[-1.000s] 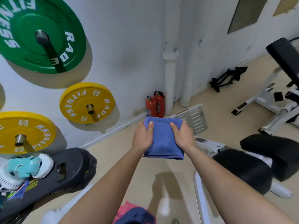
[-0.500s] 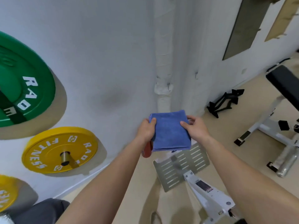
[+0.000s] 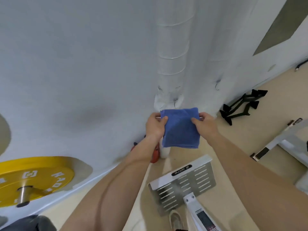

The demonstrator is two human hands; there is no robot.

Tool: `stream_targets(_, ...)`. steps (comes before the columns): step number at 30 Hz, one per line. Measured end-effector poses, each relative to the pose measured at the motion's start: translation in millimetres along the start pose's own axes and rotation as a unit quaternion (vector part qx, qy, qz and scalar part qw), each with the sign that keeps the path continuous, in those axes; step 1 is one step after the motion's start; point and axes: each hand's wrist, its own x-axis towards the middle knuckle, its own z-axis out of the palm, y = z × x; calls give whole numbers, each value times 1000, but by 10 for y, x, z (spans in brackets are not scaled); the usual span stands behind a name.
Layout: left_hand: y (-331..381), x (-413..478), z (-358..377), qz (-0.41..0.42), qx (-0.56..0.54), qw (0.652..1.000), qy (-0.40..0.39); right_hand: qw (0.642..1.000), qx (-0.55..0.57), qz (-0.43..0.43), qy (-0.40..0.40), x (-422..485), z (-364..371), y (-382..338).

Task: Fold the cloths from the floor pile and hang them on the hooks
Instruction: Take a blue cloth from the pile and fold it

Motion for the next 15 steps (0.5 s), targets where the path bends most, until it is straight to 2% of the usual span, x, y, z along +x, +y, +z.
stream_targets(5,5,738,401,-4,-54,994,98,996,7,-77,-42,1089,130,-64)
stream_targets(10,-97,1213,577,-3,-49,985,168,985,9,-148,-87,1757,268,-103)
stream_targets(15,-346,1432,671,-27,-29,985,169,982,-29,-152,-110,2073,365,126)
